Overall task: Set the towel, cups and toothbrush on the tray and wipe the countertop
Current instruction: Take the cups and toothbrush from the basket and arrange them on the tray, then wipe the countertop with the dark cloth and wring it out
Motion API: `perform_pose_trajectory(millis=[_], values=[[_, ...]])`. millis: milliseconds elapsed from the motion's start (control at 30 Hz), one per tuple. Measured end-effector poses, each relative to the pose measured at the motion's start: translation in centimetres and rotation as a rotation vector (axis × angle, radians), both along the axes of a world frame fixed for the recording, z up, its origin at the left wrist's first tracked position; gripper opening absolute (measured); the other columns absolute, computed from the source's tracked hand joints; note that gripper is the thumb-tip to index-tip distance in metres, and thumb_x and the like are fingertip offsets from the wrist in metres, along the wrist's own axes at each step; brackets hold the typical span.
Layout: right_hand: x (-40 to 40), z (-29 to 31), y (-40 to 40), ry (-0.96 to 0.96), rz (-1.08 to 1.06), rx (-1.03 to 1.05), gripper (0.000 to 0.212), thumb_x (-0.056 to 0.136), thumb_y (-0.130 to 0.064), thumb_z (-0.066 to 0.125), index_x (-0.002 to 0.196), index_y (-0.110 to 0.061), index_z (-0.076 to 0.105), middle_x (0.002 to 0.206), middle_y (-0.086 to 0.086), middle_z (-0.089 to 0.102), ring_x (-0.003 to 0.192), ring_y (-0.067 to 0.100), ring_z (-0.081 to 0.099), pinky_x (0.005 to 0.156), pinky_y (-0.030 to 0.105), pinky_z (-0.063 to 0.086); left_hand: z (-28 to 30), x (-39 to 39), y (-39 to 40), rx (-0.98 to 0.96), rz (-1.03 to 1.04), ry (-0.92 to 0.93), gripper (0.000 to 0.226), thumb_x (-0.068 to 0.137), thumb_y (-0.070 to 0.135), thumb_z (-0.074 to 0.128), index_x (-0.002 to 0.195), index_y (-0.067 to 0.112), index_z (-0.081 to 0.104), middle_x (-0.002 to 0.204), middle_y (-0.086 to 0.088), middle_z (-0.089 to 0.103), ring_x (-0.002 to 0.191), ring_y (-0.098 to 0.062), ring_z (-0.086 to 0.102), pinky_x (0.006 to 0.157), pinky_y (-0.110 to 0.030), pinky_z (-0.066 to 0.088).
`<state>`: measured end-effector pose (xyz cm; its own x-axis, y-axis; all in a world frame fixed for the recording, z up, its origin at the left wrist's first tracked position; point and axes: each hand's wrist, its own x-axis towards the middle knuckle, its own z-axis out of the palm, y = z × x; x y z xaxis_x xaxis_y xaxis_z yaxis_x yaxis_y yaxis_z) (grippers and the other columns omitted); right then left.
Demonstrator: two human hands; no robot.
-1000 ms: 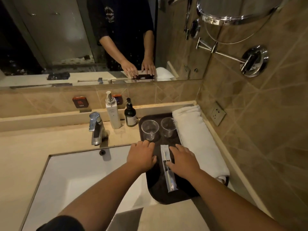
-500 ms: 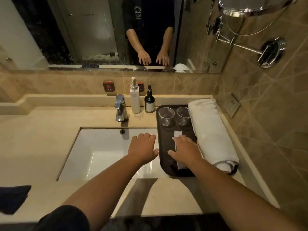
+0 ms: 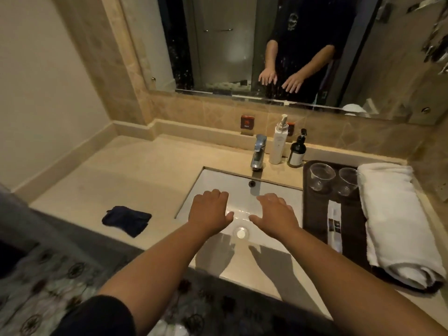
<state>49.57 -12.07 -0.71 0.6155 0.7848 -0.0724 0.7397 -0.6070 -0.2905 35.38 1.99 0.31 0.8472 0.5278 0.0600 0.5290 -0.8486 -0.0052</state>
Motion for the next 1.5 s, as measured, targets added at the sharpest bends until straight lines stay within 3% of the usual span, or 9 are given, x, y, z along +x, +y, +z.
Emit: perform_pose_trajectory(millis=[267,533,867,967,1067,1167,1233,1367,1500], values=[[-8.8,-1.4,14.9,0.000,0.192,-0.006,0.069,0.082,-0.057,0.057,0.142,-0.026,0.040,0.147,0.004,0.042,0.129,0.028,0.043,0.100,0.044,0.040,-1.3,-11.9,13.6,-0.049,0.199,0.021,0.059,0.092,0.054,0.045,0.139,0.017,0.043,0.132,-0.009,0.055,0.113,-0.029,0.055,0.092,-0.043,0.045],[-20.1,-5.1,30.5,0.076,0.319,-0.072,0.064,0.088,-0.052,0.053,0.143,-0.022,0.041,0.149,0.008,0.040,0.130,0.030,0.042,0.102,0.042,0.041,-4.5,-22.4,29.3,-0.053,0.336,0.037,0.052,0.092,0.048,0.045,0.134,0.018,0.046,0.125,-0.007,0.056,0.109,-0.028,0.054,0.085,-0.041,0.040],[-26.8,-10.9,34.5,-0.102,0.639,-0.177,0.078,0.090,-0.065,0.038,0.149,-0.014,0.032,0.158,0.015,0.025,0.142,0.040,0.025,0.112,0.056,0.025,-11.2,-26.5,41.1,-0.191,0.527,-0.072,0.048,0.095,0.038,0.044,0.137,0.014,0.046,0.135,-0.010,0.053,0.117,-0.030,0.050,0.094,-0.041,0.039],[-27.4,-11.8,34.0,-0.158,0.651,-0.245,0.078,0.084,-0.062,0.055,0.142,-0.010,0.046,0.149,0.018,0.042,0.136,0.041,0.039,0.105,0.058,0.038,-13.7,-26.8,43.4,-0.234,0.563,-0.053,0.054,0.098,0.040,0.040,0.145,0.013,0.040,0.150,-0.011,0.041,0.133,-0.030,0.039,0.107,-0.044,0.031],[-28.0,-12.5,32.2,-0.115,0.772,-0.175,0.069,0.070,-0.029,0.081,0.133,-0.014,0.058,0.141,0.013,0.053,0.129,0.032,0.051,0.100,0.048,0.047,-15.7,-26.8,46.0,-0.268,0.618,-0.024,0.057,0.101,0.043,0.034,0.150,0.014,0.032,0.162,-0.012,0.024,0.148,-0.030,0.019,0.119,-0.049,0.016],[-27.8,-12.0,30.1,0.069,0.787,-0.109,0.037,0.085,-0.031,0.064,0.122,-0.035,0.066,0.132,-0.014,0.060,0.120,0.001,0.056,0.099,0.016,0.043,-16.6,-26.7,47.8,-0.269,0.660,-0.006,0.061,0.102,0.048,0.026,0.154,0.016,0.025,0.165,-0.009,0.012,0.151,-0.029,0.005,0.120,-0.053,0.005],[-26.9,-10.6,30.7,0.497,0.598,-0.014,0.043,0.097,-0.017,0.048,0.135,-0.036,0.050,0.141,-0.024,0.046,0.128,-0.010,0.041,0.104,0.006,0.027,-17.1,-26.6,48.3,-0.266,0.674,0.007,0.063,0.102,0.050,0.020,0.155,0.016,0.021,0.166,-0.008,0.008,0.152,-0.028,0.001,0.120,-0.054,0.002],[-21.1,-7.1,35.6,1.496,-0.136,0.094,0.032,0.090,-0.004,0.058,0.116,-0.018,0.070,0.111,0.008,0.073,0.094,0.020,0.069,0.077,0.026,0.052,-17.4,-26.7,48.2,-0.241,0.682,-0.039,0.063,0.102,0.046,0.017,0.155,0.012,0.024,0.165,-0.009,0.014,0.152,-0.027,0.005,0.121,-0.055,0.004],[-10.9,-4.6,45.8,1.255,-0.198,0.395,0.020,0.090,-0.021,0.059,0.105,-0.024,0.072,0.098,0.014,0.071,0.084,0.031,0.065,0.074,0.042,0.047,-17.2,-26.3,48.1,-0.207,0.693,-0.106,0.060,0.099,0.037,0.024,0.149,0.007,0.038,0.160,-0.014,0.028,0.149,-0.031,0.020,0.119,-0.057,0.014]])
